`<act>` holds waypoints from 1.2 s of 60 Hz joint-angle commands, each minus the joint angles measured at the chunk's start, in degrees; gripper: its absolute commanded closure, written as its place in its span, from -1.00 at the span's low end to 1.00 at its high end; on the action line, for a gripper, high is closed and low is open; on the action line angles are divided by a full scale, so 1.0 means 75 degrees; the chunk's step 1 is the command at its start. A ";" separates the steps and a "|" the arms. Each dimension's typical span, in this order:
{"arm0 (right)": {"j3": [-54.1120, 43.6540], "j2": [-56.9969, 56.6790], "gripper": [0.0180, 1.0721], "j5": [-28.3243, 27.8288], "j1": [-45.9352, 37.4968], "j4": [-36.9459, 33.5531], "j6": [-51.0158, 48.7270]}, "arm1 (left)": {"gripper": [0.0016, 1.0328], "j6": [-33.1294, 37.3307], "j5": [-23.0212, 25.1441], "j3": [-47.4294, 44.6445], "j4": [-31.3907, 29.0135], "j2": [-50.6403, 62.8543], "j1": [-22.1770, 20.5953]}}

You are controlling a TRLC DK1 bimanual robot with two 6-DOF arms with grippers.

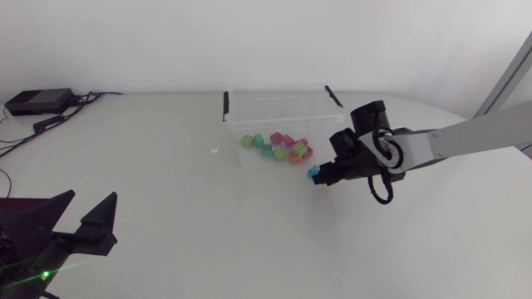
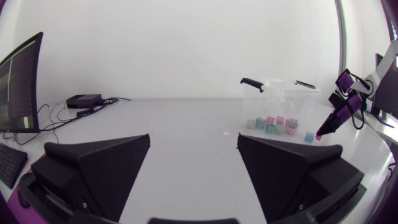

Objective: Pick up the duplo bricks and place them in the container

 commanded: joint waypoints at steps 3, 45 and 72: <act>-0.0017 -0.1058 0.54 -0.0012 -0.0035 -0.0612 0.0078 | -0.90 -0.0022 0.0011 -0.0139 -0.0003 -0.0069 0.0030; 0.3042 -0.0718 0.49 0.0210 0.0469 -0.0741 0.0453 | -0.90 -0.0022 0.0011 -0.0139 -0.0003 -0.0069 0.0030; 0.3358 0.0747 -0.03 0.0761 0.0949 0.0771 0.0207 | -0.90 -0.0022 0.0011 -0.0139 -0.0003 -0.0069 0.0030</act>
